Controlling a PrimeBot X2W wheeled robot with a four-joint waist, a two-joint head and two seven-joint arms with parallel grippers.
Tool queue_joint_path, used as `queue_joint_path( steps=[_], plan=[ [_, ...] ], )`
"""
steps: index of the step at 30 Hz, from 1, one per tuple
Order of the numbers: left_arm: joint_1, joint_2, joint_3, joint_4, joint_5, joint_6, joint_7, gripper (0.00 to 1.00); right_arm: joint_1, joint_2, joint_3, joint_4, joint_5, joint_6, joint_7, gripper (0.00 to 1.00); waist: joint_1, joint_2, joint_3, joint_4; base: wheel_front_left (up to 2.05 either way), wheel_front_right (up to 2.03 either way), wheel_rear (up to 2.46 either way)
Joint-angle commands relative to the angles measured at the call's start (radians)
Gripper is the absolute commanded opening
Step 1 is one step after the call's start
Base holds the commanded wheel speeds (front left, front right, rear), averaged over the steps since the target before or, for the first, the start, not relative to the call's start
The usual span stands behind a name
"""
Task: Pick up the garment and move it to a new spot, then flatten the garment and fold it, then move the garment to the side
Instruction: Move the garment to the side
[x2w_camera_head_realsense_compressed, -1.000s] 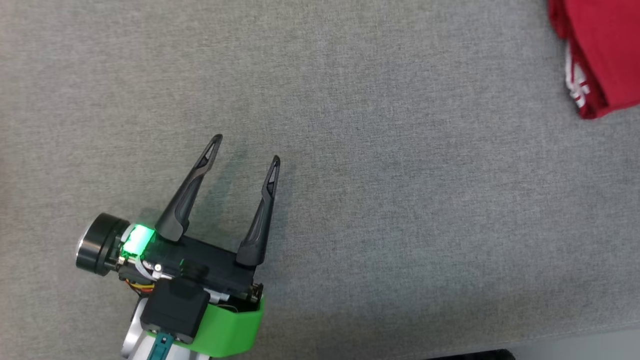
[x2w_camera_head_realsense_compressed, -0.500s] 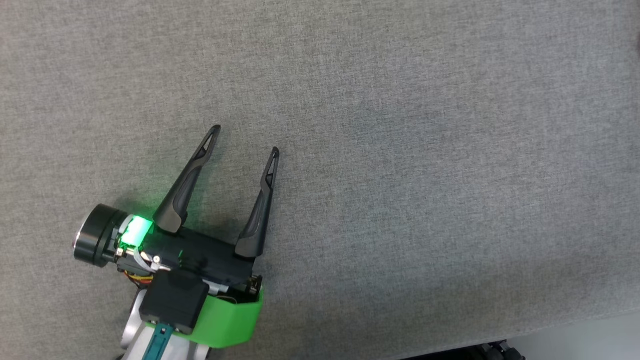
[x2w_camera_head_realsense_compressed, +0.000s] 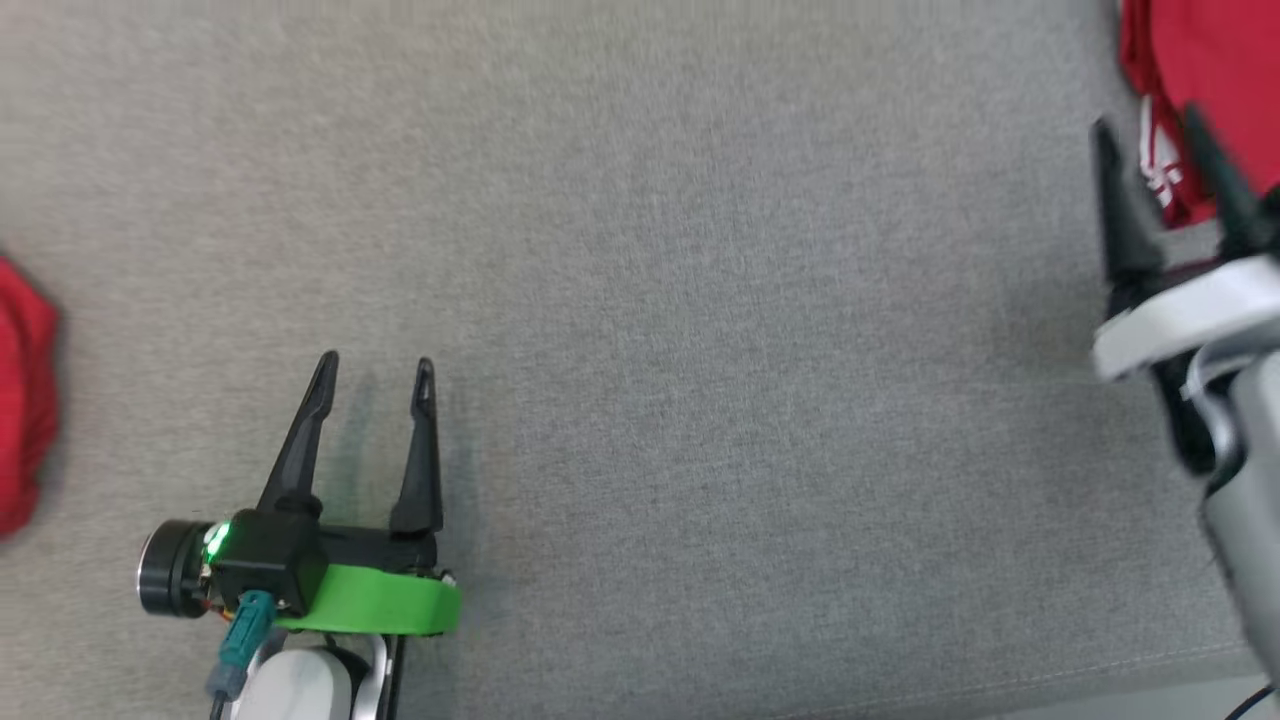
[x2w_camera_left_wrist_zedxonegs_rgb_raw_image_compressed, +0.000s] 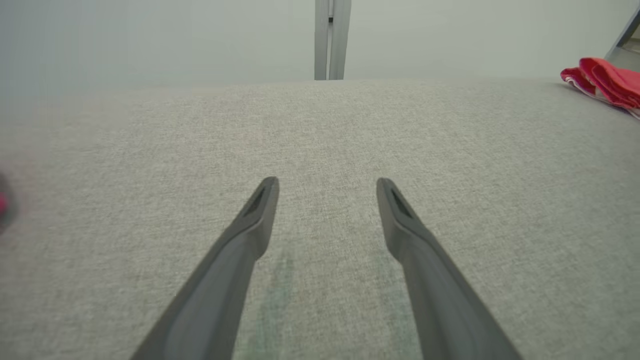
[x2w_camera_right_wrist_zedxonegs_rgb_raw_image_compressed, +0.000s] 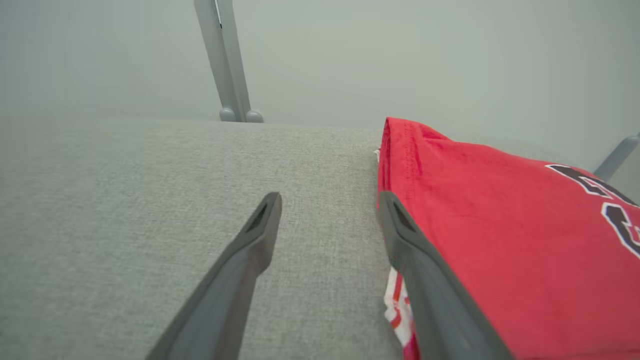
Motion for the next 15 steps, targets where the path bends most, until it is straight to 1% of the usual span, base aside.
queue_joint_path(
  steps=[1, 4, 7, 9, 13, 15],
  plan=[
    [0.021, -0.007, 0.012, 0.008, -0.003, -0.009, 0.0, 1.0, 0.051, 0.017, -0.012, -0.025, -0.025, -0.001, -0.003, 1.0, 0.0, 0.0, -0.213, 0.06, 0.0, 0.0, 0.0],
    [0.044, -0.016, 0.04, 0.014, 0.007, -0.016, 0.0, 1.0, 0.146, 0.08, -0.013, -0.091, -0.067, -0.001, -0.003, 1.0, 0.0, 0.0, -0.273, 0.059, 0.0, 0.0, 0.0],
    [0.07, -0.027, 0.059, 0.02, 0.004, -0.024, 0.0, 1.0, 0.219, 0.124, -0.017, -0.15, -0.103, -0.001, -0.003, 1.0, 0.0, 0.0, -0.316, 0.054, 0.0, 0.0, 0.0],
    [0.101, -0.035, 0.073, 0.03, 0.012, -0.032, 0.0, 1.0, 0.294, 0.163, -0.014, -0.207, -0.126, -0.001, -0.003, 1.0, 0.0, 0.0, -0.363, 0.045, 0.0, 0.0, 0.0],
    [0.151, -0.041, 0.098, 0.022, 0.006, -0.028, 0.0, 1.0, 0.39, 0.191, 0.017, -0.25, -0.12, -0.001, -0.003, 1.0, 0.0, 0.0, -0.429, 0.038, 0.0, 0.0, 0.0],
    [0.183, -0.043, 0.108, 0.016, 0.01, -0.025, 0.0, 1.0, 0.443, 0.199, 0.016, -0.264, -0.11, -0.001, -0.003, 1.0, 0.0, 0.0, -0.458, 0.038, 0.0, 0.0, 0.0]
  ],
)
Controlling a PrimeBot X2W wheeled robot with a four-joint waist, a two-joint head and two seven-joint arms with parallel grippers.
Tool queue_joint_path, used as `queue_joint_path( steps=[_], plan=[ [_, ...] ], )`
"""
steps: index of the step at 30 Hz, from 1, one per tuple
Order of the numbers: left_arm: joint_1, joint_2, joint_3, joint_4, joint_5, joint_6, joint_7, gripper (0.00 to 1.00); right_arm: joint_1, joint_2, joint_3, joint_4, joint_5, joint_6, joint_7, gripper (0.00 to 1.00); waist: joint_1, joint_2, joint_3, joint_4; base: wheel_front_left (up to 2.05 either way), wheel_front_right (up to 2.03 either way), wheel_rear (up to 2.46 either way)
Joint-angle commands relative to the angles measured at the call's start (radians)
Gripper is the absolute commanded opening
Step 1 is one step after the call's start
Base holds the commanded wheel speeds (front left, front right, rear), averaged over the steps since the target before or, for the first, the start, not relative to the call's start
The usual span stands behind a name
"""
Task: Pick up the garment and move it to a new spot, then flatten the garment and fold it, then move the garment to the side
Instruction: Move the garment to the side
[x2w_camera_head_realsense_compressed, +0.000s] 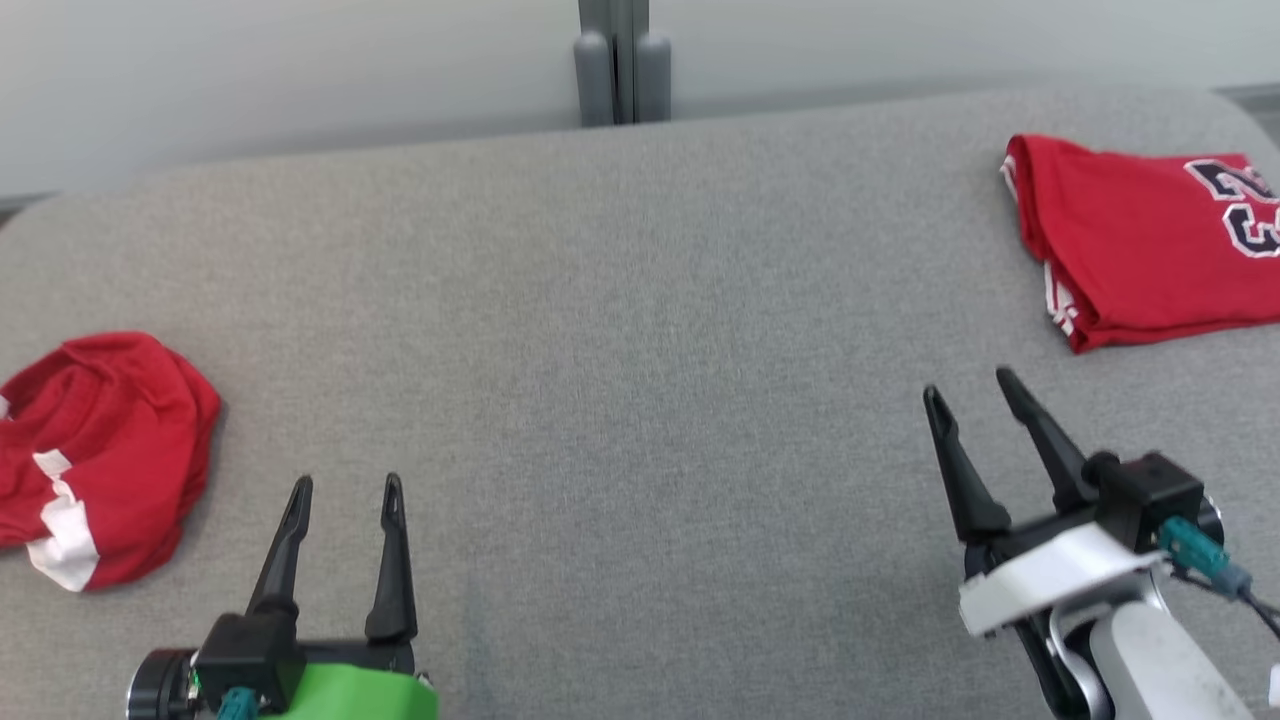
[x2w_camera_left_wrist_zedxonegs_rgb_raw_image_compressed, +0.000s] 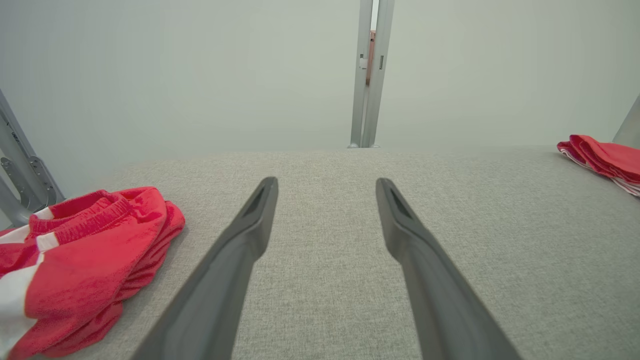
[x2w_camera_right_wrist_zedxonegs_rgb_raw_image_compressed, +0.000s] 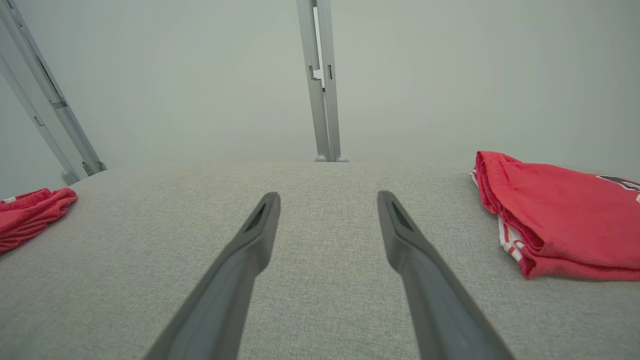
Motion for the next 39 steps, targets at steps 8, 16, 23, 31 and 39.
queue_joint_path(
  steps=[8, 16, 23, 31, 39],
  plan=[
    [0.142, -0.002, -0.018, 0.008, -0.011, 0.014, 0.0, 1.0, 0.162, 0.014, -0.016, -0.035, -0.02, -0.001, -0.003, 1.0, 0.0001, 0.0, -0.188, 0.017, 0.0, 0.0, 0.0],
    [0.216, -0.003, -0.034, 0.038, -0.029, 0.036, 0.0, 1.0, 0.302, 0.066, -0.085, -0.063, -0.062, -0.001, -0.003, 1.0, 0.0001, 0.0, -0.259, 0.046, 0.0, 0.0, 0.0],
    [0.243, -0.002, -0.035, 0.036, -0.04, 0.044, 0.0, 1.0, 0.346, 0.06, -0.07, -0.063, -0.083, -0.001, -0.003, 1.0, 0.0001, 0.0, -0.283, 0.046, 0.0, 0.0, 0.0],
    [0.245, -0.003, -0.037, 0.027, -0.024, 0.036, 0.0, 1.0, 0.359, 0.061, -0.071, -0.058, -0.087, -0.001, -0.003, 1.0, 0.0001, 0.0, -0.291, 0.036, 0.0, 0.0, 0.0],
    [0.241, -0.003, -0.04, 0.026, -0.013, 0.032, 0.0, 1.0, 0.358, 0.075, -0.079, -0.058, -0.083, -0.001, -0.003, 1.0, 0.0001, 0.0, -0.286, 0.028, 0.0, 0.0, 0.0]
  ],
)
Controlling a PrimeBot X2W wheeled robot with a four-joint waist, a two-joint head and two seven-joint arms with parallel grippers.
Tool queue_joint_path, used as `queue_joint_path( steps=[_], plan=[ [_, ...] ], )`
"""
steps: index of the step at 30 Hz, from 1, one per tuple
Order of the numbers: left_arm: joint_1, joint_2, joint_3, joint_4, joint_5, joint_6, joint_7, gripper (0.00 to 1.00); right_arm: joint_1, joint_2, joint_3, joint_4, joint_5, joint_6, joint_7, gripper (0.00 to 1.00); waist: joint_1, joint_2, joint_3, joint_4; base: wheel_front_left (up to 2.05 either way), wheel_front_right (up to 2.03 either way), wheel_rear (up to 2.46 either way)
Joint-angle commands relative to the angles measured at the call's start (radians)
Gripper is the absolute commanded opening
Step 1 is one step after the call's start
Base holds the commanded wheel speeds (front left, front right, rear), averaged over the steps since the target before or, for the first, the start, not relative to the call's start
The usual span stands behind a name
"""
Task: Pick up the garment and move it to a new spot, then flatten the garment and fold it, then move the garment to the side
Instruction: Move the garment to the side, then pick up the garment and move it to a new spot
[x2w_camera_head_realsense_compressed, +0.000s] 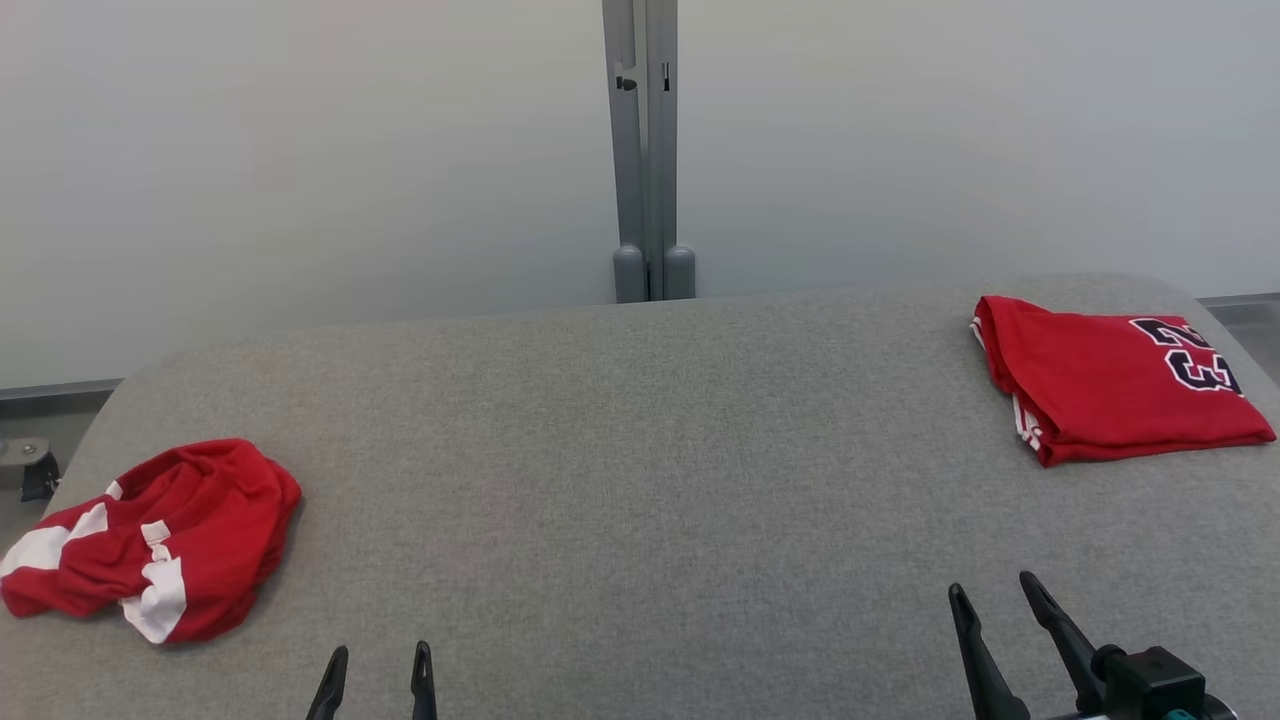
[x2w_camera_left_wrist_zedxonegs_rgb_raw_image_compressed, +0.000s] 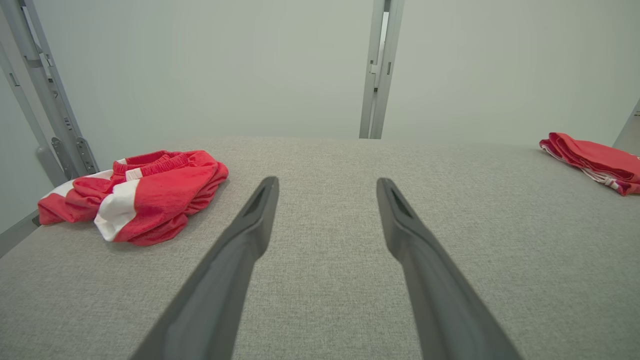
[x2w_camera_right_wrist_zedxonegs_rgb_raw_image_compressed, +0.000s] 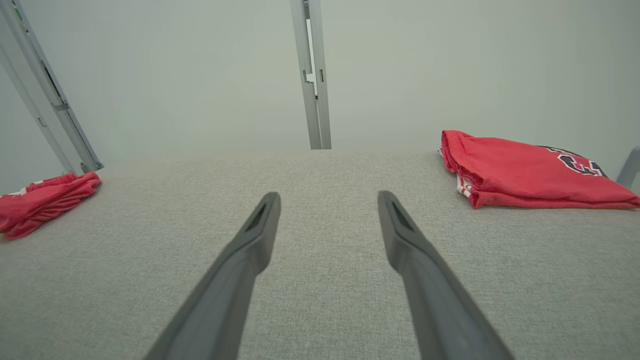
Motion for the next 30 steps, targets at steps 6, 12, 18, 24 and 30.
queue_joint_path(
  steps=[6, 12, 18, 24, 30],
  plan=[
    [-0.005, 0.002, 0.009, 0.001, 0.015, -0.008, 0.0, 1.0, 0.01, 0.005, -0.005, -0.002, -0.003, -0.001, -0.003, 1.0, 0.0001, 0.0, 0.007, -0.002, 0.0, 0.0, 0.0],
    [-0.01, 0.002, 0.01, 0.007, 0.016, -0.011, 0.0, 1.0, 0.013, 0.012, -0.007, -0.002, -0.007, -0.001, -0.003, 1.0, 0.0001, 0.0, 0.013, 0.001, 0.0, 0.0, 0.0],
    [-0.029, 0.002, 0.012, 0.023, 0.018, -0.013, 0.0, 1.0, 0.024, 0.021, -0.011, -0.005, -0.011, -0.001, -0.003, 1.0, 0.0001, 0.0, 0.025, 0.044, 0.0, 0.0, 0.0],
    [-0.033, 0.002, 0.023, 0.029, 0.02, -0.012, 0.0, 1.0, 0.017, 0.032, 0.006, -0.001, -0.01, -0.001, -0.003, 1.0, 0.0001, 0.0, 0.039, 0.135, 0.0, 0.0, 0.0],
    [-0.029, 0.002, 0.04, 0.025, 0.023, -0.005, 0.0, 1.0, -0.009, 0.042, 0.029, 0.003, -0.003, -0.001, -0.003, 1.0, 0.0001, 0.0, 0.058, 0.239, 0.0, 0.0, 0.0]
  ],
)
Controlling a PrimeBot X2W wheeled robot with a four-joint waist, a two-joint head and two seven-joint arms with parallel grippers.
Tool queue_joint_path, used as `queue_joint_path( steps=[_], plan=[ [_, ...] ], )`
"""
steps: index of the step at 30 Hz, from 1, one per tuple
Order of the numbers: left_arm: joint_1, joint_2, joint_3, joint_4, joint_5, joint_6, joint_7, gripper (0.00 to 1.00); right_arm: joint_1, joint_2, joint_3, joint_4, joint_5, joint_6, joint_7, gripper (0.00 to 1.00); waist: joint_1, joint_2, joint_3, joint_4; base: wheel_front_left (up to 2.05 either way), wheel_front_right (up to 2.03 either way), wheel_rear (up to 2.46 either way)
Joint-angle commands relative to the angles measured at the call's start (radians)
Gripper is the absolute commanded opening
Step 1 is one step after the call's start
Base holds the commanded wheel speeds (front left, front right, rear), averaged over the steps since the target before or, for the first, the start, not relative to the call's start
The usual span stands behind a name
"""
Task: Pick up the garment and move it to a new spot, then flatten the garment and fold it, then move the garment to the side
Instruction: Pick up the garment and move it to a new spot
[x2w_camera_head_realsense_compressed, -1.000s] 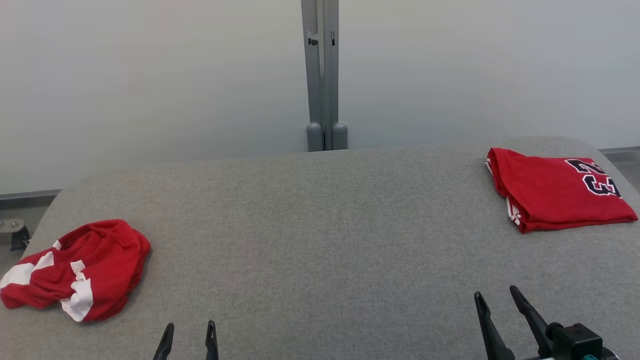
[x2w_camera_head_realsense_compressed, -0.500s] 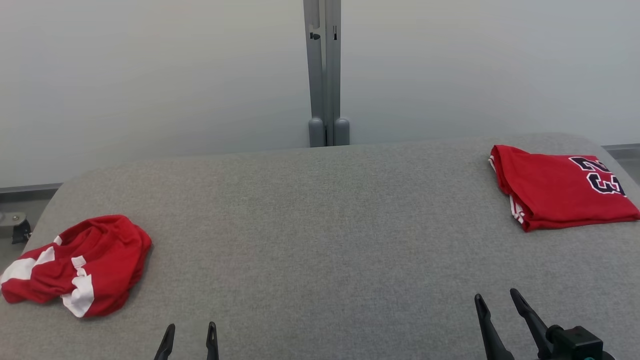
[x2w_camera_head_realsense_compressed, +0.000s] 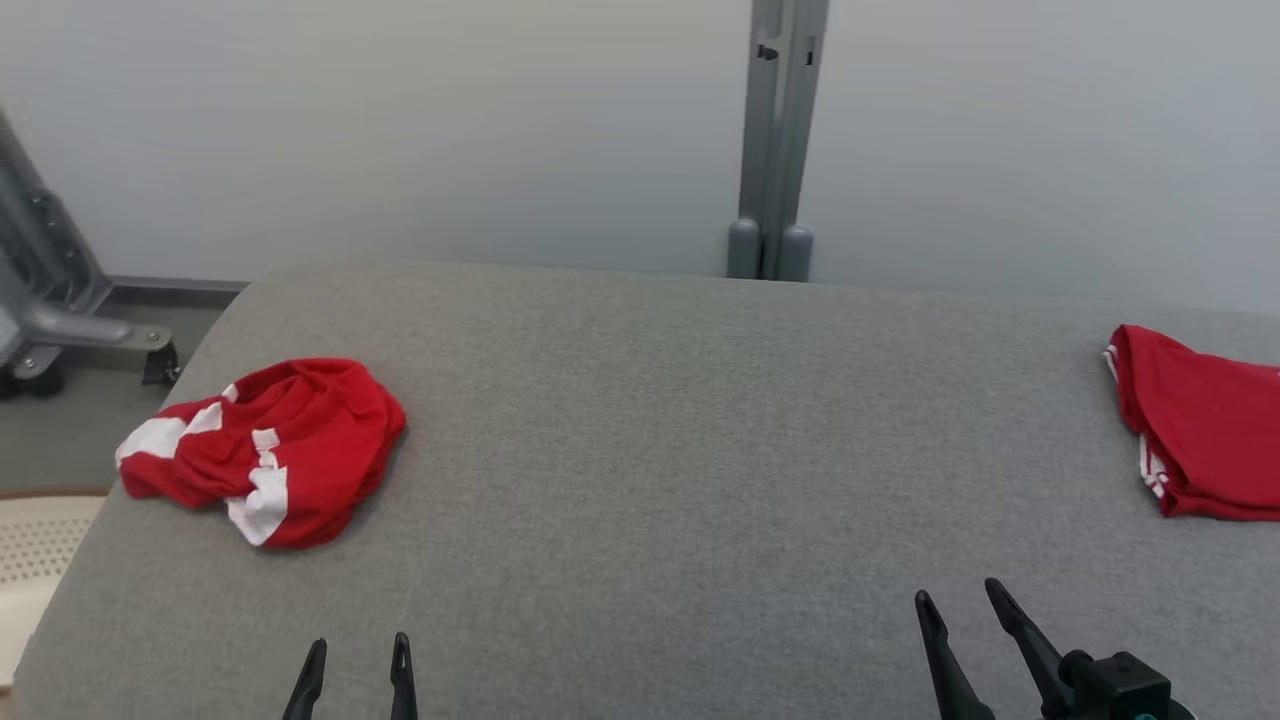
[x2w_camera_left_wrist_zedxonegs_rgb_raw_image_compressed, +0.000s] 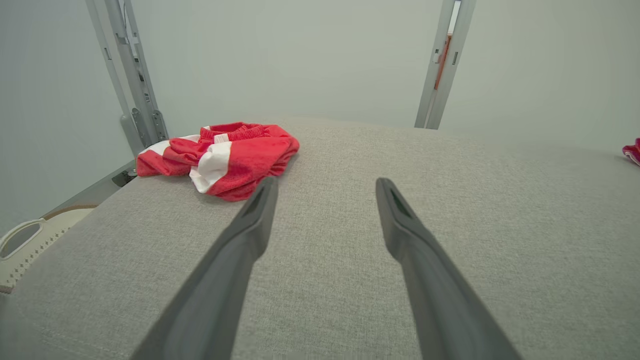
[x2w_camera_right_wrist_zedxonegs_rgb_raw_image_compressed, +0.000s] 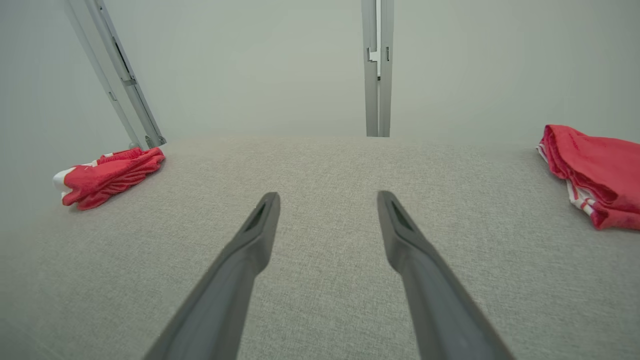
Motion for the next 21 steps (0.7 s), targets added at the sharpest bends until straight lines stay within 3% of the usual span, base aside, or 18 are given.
queue_joint_path(
  steps=[1, 11, 21],
  plan=[
    [-0.008, 0.002, 0.008, -0.007, 0.004, 0.007, 0.0, 1.0, -0.016, 0.002, 0.004, 0.002, 0.001, -0.001, -0.003, 1.0, 0.0, 0.0, 0.026, 0.089, 0.0, 0.0, 0.0],
    [-0.022, 0.001, 0.032, -0.021, -0.007, 0.019, 0.0, 1.0, -0.048, -0.008, 0.019, 0.007, -0.004, -0.001, -0.003, 1.0, 0.0, 0.0, 0.075, 0.232, 0.0, 0.0, 0.0],
    [-0.03, 0.001, 0.022, -0.038, -0.019, 0.026, 0.0, 1.0, -0.052, -0.03, 0.026, 0.011, -0.005, -0.001, -0.003, 1.0, 0.0, 0.0, 0.115, 0.297, 0.0, 0.0, 0.0]
  ],
)
